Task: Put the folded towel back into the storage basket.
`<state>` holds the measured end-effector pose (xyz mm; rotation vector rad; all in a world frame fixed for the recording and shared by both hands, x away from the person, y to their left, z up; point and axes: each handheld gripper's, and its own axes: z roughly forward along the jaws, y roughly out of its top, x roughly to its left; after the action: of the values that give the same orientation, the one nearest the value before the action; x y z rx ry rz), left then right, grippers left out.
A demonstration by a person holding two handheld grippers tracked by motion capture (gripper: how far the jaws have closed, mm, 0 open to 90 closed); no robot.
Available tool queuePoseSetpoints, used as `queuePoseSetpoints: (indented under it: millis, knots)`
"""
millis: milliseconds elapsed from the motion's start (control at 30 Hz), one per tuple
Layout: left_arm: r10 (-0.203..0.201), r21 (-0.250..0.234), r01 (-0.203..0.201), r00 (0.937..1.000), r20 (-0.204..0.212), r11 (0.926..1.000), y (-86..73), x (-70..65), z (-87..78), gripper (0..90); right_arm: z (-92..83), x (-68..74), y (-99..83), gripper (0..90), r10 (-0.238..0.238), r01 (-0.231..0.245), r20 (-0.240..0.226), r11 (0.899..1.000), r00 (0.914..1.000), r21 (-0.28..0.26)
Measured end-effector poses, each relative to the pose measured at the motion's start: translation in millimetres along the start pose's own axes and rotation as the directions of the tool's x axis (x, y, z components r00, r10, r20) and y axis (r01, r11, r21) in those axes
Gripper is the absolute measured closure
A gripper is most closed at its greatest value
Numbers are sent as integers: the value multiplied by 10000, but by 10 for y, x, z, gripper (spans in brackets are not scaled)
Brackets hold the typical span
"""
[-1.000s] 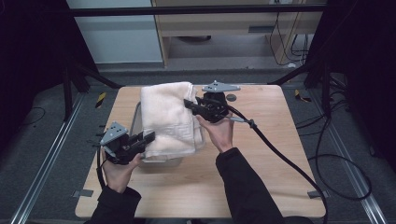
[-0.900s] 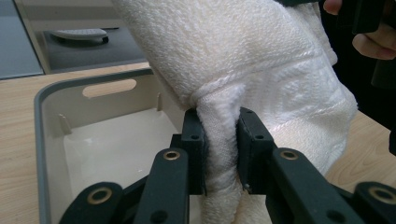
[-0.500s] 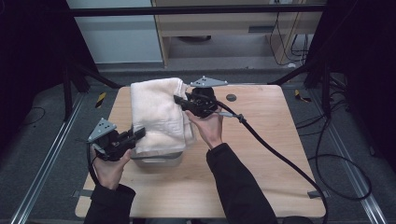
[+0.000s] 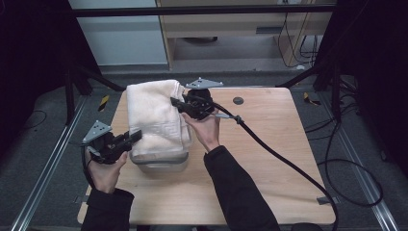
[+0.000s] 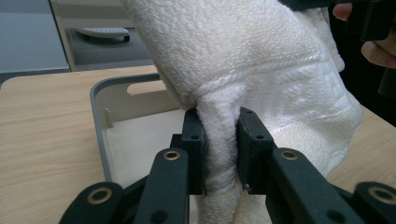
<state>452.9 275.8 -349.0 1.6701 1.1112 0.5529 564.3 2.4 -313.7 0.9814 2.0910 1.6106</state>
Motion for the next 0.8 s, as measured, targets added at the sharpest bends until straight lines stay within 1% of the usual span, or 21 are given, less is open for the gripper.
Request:
queuePoseSetpoints:
  millis: [100, 300, 467, 800]
  knots:
    - [-22, 25, 23, 10000, -57, 10000, -6, 42, -3, 745, 53, 15, -4, 694, 58, -58, -17, 10000, 10000, 14]
    - [-89, 61, 90, 9997, -227, 9999, -34, 122, 19, 745, 158, 37, -16, 694, 13, -13, -10, 10000, 10000, 36]
    - [-63, 242, 72, 9993, -363, 9997, -72, 165, 69, 745, 246, 19, -73, 694, 119, -119, 5, 9998, 9999, 130]
    - [-78, 631, 114, 9983, -576, 9979, -165, 249, 189, 745, 404, -18, -197, 694, 135, -146, 229, 9987, 9996, 479]
